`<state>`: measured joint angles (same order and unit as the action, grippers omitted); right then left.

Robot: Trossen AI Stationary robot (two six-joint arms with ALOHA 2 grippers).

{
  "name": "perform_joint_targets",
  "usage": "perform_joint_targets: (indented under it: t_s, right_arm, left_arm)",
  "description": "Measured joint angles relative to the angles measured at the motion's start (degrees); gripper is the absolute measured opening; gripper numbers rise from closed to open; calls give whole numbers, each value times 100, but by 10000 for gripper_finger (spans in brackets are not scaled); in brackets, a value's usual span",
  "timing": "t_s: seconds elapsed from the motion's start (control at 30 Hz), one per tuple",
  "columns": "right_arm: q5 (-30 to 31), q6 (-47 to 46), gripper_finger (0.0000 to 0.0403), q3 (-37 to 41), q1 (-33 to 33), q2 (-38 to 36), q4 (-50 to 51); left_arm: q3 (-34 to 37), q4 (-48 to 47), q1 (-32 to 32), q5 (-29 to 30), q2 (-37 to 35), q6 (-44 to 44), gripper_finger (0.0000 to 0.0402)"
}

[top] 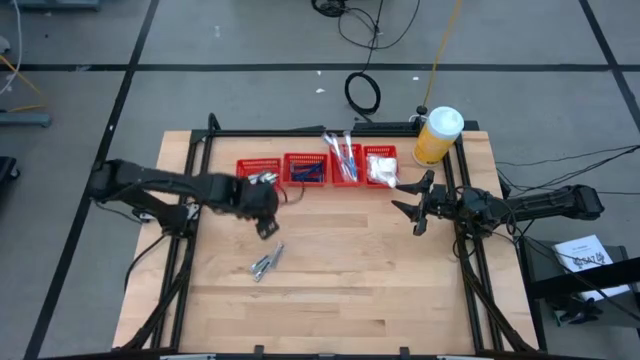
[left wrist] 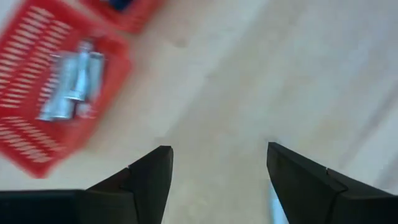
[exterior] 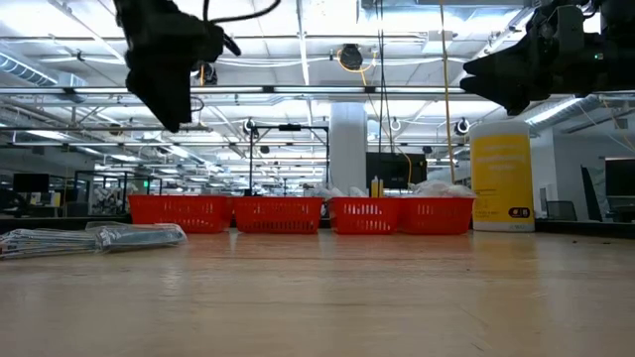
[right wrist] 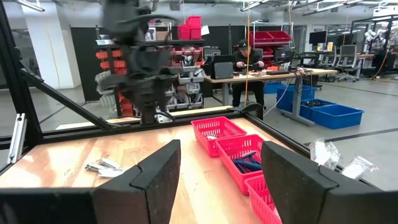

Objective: Pick & Place Travel size toiletries
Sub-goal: Put the right nail cutter into the horizontal left red bin

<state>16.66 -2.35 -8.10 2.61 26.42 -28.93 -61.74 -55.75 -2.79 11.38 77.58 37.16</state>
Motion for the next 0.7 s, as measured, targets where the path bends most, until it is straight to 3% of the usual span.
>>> perform_joint_targets:
  t_s: [0.33, 0.7]
  right_arm:
    - [-14, -17, 212, 0, 0, 0, -42]
    - [-17, -124, 212, 0, 0, -1, -46]
  left_arm:
    - [3, 893, -1389, 47, 979, 1262, 254]
    - [3, 934, -1561, -608, 2401, 1762, 255]
